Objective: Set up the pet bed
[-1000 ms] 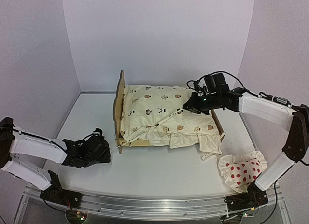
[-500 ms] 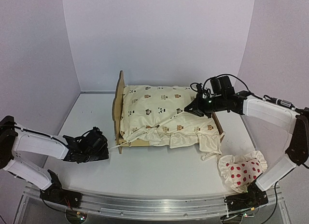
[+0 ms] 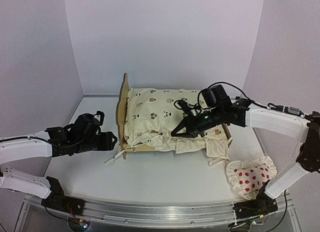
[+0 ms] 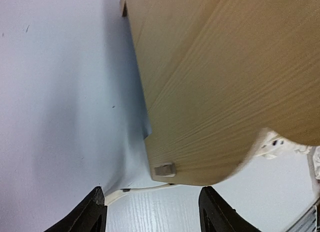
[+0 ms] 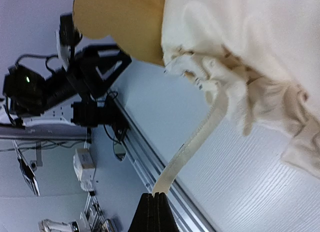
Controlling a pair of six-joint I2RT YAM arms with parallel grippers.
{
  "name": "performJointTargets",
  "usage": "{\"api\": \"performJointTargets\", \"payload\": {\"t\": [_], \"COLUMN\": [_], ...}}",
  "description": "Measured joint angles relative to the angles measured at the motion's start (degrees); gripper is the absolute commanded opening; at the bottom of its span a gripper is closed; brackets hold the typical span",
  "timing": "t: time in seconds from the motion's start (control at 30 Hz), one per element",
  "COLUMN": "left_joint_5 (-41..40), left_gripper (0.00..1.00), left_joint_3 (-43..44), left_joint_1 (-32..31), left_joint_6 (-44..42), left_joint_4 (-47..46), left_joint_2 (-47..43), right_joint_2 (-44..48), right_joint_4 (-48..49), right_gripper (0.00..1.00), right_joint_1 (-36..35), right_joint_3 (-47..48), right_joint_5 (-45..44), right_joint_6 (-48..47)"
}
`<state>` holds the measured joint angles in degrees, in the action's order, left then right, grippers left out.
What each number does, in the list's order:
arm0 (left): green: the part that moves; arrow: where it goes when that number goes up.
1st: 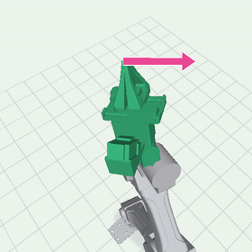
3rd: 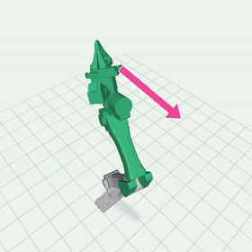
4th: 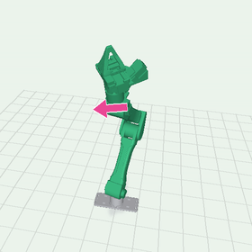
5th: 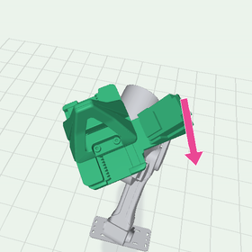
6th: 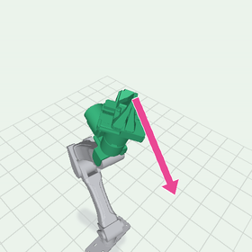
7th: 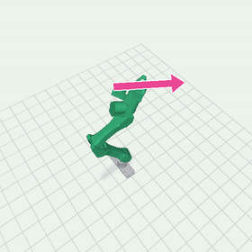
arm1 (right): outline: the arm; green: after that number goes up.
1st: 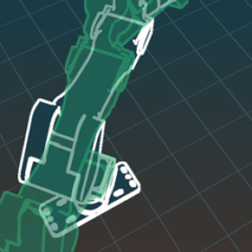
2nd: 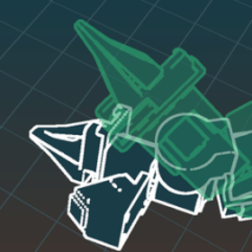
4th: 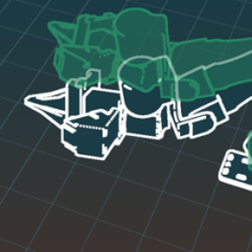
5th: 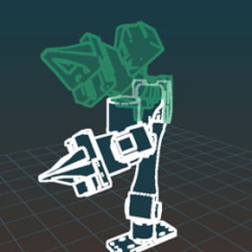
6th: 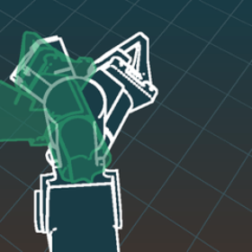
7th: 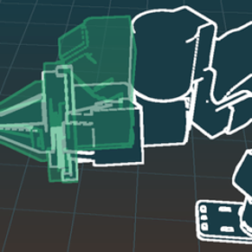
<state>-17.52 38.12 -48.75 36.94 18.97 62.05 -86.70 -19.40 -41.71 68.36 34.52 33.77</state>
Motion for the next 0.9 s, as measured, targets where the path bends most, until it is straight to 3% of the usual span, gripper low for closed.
{"api": "performJointTargets", "payload": {"t": [0.1,0.13,0.17,0.27,0.37,0.5,0.6,0.8,0.9], "left_joint_5": [2.33,3.08,3.79,6.23,8.59,10.70,10.89,7.15,4.43], "left_gripper": [0.64,0.63,0.63,0.63,0.64,0.64,0.57,0.37,0.33], "left_joint_3": [2.22,2.87,3.33,4.04,4.29,4.31,4.48,5.32,5.72], "left_joint_1": [0.00,0.00,0.00,0.00,-0.02,-0.17,-0.48,-0.93,-0.96], "left_joint_6": [-3.37,-4.29,-5.08,-7.24,-8.63,-9.77,-10.05,-10.19,-10.12], "left_joint_4": [0.56,0.57,0.54,0.15,-1.06,-2.97,-4.00,-6.40,-7.46], "left_joint_2": [-1.56,-1.66,-1.65,-1.18,0.21,2.16,3.34,5.71,7.21], "right_joint_2": [0.00,0.00,0.00,-0.04,0.02,0.60,1.59,3.48,3.36], "right_joint_4": [-2.04,-2.68,-3.33,-5.45,-9.11,-17.23,-21.39,-24.83,-26.10], "right_gripper": [0.00,0.04,0.14,0.63,0.80,0.85,0.86,0.86,0.85], "right_joint_1": [-5.37,-6.93,-8.38,-11.77,-12.71,-11.70,-7.73,10.45,17.47], "right_joint_3": [0.04,0.09,0.21,0.98,2.27,5.73,8.27,8.94,8.94], "right_joint_5": [0.17,0.40,0.91,3.12,-0.84,-14.31,-21.52,-32.23,-35.68], "right_joint_6": [-1.79,-2.42,-3.10,-5.09,-7.52,-11.30,-12.58,-12.95,-12.97]}}
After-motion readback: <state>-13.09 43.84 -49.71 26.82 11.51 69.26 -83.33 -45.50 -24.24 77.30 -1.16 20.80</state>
